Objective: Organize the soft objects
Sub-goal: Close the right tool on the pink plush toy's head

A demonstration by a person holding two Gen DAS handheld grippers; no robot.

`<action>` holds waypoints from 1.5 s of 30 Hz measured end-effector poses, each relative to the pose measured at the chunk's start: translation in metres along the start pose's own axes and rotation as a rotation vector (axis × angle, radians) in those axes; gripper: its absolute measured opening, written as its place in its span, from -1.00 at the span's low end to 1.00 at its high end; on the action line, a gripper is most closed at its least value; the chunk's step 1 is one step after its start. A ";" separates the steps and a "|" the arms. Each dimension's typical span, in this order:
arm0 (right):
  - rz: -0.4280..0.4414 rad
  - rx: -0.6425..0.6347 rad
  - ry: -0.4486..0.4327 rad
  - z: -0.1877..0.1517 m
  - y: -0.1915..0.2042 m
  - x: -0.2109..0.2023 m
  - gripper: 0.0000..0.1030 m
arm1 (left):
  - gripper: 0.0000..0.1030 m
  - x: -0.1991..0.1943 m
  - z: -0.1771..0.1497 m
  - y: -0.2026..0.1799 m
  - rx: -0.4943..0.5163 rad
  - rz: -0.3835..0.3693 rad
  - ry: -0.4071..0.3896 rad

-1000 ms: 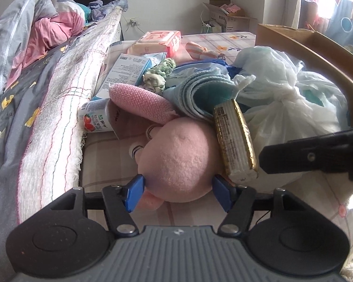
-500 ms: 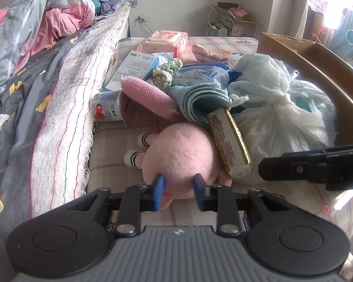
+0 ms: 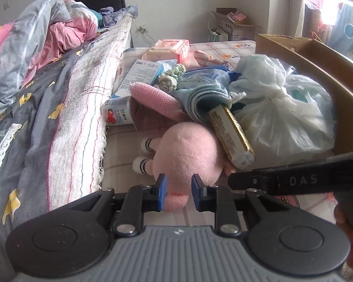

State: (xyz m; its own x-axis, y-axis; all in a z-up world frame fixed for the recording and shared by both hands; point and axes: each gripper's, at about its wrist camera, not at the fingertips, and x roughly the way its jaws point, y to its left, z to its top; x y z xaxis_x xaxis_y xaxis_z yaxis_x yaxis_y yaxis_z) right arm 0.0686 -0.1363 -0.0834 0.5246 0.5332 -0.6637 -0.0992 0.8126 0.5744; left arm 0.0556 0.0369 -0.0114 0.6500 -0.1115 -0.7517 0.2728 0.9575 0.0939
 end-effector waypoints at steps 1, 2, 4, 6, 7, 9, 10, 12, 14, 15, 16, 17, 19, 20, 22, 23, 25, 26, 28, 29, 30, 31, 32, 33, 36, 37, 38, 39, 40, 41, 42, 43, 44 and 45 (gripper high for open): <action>0.003 0.007 -0.011 -0.001 0.000 0.002 -0.21 | -0.52 0.003 0.004 0.004 -0.021 0.001 -0.005; 0.006 0.013 -0.020 -0.001 0.000 0.005 -0.23 | -0.52 0.005 0.007 0.007 -0.038 0.002 -0.010; 0.005 0.035 -0.031 -0.001 -0.001 0.013 -0.28 | -0.52 0.014 0.016 0.015 -0.080 0.005 -0.011; 0.006 0.063 -0.044 -0.001 -0.003 0.021 -0.30 | -0.53 0.018 0.021 0.019 -0.096 0.009 -0.031; 0.010 0.075 -0.052 -0.001 -0.004 0.024 -0.33 | -0.53 0.020 0.024 0.019 -0.093 0.016 -0.033; 0.009 0.096 -0.070 -0.001 -0.006 0.028 -0.38 | -0.53 0.023 0.027 0.019 -0.080 0.027 -0.025; 0.012 0.106 -0.077 -0.001 -0.008 0.029 -0.40 | -0.53 0.025 0.027 0.019 -0.077 0.030 -0.018; 0.037 0.145 -0.081 -0.004 -0.015 0.030 -0.41 | -0.54 0.027 0.027 0.020 -0.071 0.043 -0.015; 0.085 0.185 -0.077 -0.004 -0.018 0.032 -0.41 | -0.55 0.029 0.025 0.021 -0.066 0.070 -0.011; 0.108 0.196 -0.078 -0.005 -0.018 0.032 -0.41 | -0.61 0.030 0.025 0.023 -0.067 0.080 -0.007; 0.124 0.197 -0.077 -0.005 -0.017 0.032 -0.40 | -0.63 0.032 0.024 0.025 -0.072 0.087 -0.001; 0.130 0.197 -0.077 -0.005 -0.016 0.033 -0.40 | -0.63 0.033 0.023 0.027 -0.078 0.092 0.003; 0.129 0.196 -0.074 -0.005 -0.014 0.035 -0.37 | -0.63 0.035 0.022 0.032 -0.090 0.095 0.012; 0.130 0.200 -0.071 -0.004 -0.013 0.037 -0.37 | -0.64 0.036 0.021 0.034 -0.095 0.097 0.016; 0.142 0.220 -0.058 -0.003 -0.014 0.041 -0.37 | -0.64 0.037 0.020 0.036 -0.096 0.102 0.020; 0.147 0.226 -0.056 -0.002 -0.014 0.043 -0.37 | -0.64 0.038 0.020 0.036 -0.095 0.105 0.020; 0.157 0.228 -0.059 -0.001 -0.013 0.046 -0.37 | -0.65 0.039 0.019 0.037 -0.094 0.110 0.022; 0.162 0.229 -0.065 0.000 -0.012 0.047 -0.38 | -0.65 0.039 0.019 0.038 -0.094 0.111 0.023; 0.176 0.220 -0.077 0.002 -0.011 0.047 -0.45 | -0.65 0.039 0.018 0.038 -0.092 0.108 0.025; 0.179 0.216 -0.081 0.002 -0.009 0.047 -0.51 | -0.65 0.038 0.017 0.039 -0.093 0.104 0.024; 0.194 0.212 -0.081 0.003 -0.008 0.046 -0.71 | -0.65 0.037 0.016 0.039 -0.093 0.105 0.022; 0.196 0.204 -0.084 0.003 -0.007 0.045 -0.73 | -0.65 0.037 0.015 0.039 -0.090 0.104 0.022; 0.198 0.190 -0.092 0.003 -0.006 0.042 -0.75 | -0.65 0.035 0.013 0.040 -0.091 0.100 0.024; 0.208 0.181 -0.097 0.003 -0.004 0.039 -0.78 | -0.64 0.034 0.011 0.040 -0.092 0.093 0.024; 0.229 0.163 -0.111 0.005 -0.001 0.030 -0.81 | -0.47 0.024 0.003 0.038 -0.067 0.074 0.017; 0.234 0.153 -0.118 0.005 0.000 0.024 -0.81 | -0.40 0.020 0.000 0.035 -0.051 0.070 0.012; 0.239 0.149 -0.124 0.006 0.002 0.021 -0.81 | -0.25 0.016 -0.004 0.032 -0.028 0.065 0.007; 0.245 0.144 -0.131 0.007 0.002 0.016 -0.81 | -0.11 0.013 -0.009 0.028 -0.007 0.061 0.002; 0.248 0.138 -0.138 0.008 0.002 0.010 -0.81 | -0.05 0.010 -0.013 0.023 0.012 0.057 -0.001; 0.251 0.137 -0.143 0.009 0.002 0.006 -0.82 | 0.04 0.008 -0.016 0.019 0.028 0.051 -0.001; 0.256 0.141 -0.146 0.010 0.002 0.002 -0.82 | 0.11 0.005 -0.018 0.015 0.042 0.038 0.001; 0.261 0.147 -0.146 0.011 0.003 0.000 -0.82 | 0.13 0.002 -0.020 0.011 0.049 0.021 -0.001; 0.264 0.152 -0.146 0.011 0.002 -0.002 -0.82 | 0.18 -0.001 -0.021 0.008 0.049 0.006 -0.005; 0.267 0.151 -0.145 0.010 0.002 -0.005 -0.82 | 0.24 -0.006 -0.021 0.006 0.046 -0.015 -0.010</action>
State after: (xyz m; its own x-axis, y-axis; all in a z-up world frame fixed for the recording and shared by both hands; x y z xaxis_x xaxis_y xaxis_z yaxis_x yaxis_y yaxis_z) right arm 0.0745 -0.1397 -0.0736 0.6130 0.6746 -0.4112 -0.1286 0.5987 0.7906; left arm 0.0383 0.0489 -0.0204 0.6526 -0.1287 -0.7467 0.3148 0.9424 0.1127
